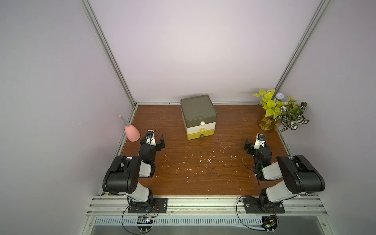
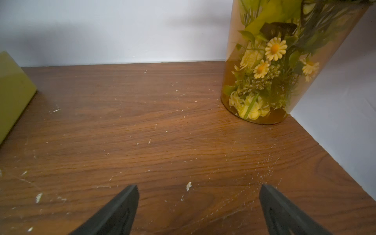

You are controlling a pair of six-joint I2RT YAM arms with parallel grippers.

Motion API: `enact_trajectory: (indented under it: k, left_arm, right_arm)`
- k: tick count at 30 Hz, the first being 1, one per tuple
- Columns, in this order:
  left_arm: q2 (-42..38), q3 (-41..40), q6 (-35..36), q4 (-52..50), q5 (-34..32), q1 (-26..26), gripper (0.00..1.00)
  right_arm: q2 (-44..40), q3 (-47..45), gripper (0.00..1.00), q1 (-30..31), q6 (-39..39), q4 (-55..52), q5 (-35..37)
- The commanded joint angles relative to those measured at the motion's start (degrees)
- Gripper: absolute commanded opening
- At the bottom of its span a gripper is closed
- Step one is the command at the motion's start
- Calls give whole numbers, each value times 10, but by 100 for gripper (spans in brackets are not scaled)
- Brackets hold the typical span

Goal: Place the wired earphones into the drawer by color
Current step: Reset both arms

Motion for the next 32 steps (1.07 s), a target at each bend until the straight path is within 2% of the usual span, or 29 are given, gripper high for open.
enact_trajectory:
  k: [1, 32]
  left_arm:
    - [0, 4, 4, 12, 8, 6, 99]
    - [0, 4, 6, 12, 13, 5, 99]
  right_arm:
    - [-3, 22, 100, 7, -5, 51, 15]
    - [2, 19, 100, 14, -15, 65, 17]
